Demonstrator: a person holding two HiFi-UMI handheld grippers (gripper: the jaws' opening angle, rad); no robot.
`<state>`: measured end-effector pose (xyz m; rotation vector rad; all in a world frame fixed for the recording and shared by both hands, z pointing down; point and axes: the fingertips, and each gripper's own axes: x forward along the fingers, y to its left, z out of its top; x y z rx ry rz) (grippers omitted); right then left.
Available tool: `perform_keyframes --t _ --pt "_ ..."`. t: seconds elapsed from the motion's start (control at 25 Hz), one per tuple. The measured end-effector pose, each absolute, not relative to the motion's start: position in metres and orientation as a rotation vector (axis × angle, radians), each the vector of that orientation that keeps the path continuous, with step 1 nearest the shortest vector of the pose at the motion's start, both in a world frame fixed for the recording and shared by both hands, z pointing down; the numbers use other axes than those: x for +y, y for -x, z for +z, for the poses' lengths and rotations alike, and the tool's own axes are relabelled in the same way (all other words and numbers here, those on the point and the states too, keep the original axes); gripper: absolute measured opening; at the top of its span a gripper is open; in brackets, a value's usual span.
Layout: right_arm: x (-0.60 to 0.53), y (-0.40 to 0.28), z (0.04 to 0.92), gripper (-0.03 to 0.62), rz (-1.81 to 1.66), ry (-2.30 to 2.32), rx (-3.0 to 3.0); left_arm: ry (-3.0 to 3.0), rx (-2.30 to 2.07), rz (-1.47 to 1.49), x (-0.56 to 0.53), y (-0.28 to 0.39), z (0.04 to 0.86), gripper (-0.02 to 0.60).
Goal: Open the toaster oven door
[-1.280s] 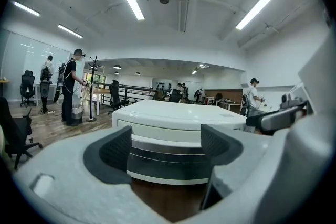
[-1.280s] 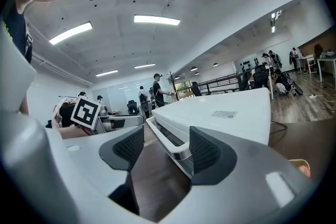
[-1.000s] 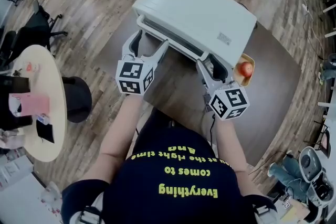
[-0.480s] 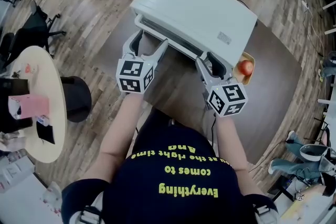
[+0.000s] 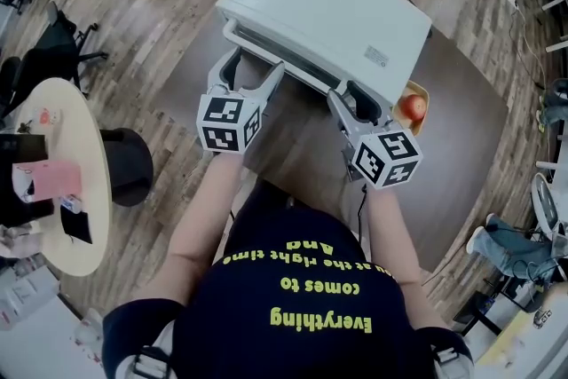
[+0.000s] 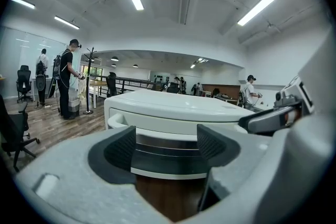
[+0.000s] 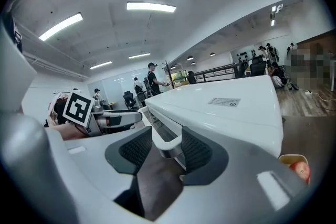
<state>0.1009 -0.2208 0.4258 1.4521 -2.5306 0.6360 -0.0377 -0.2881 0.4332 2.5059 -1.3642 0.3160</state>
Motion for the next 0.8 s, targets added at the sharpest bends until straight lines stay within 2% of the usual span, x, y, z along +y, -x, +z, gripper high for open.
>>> perform_keyframes --t 0.8 --pt "-0.202 -0.088 0.431 0.185 0.646 -1.365 -2.521 -2.411 -1.389 0.324 -0.275 0.045 0.447 0.368"
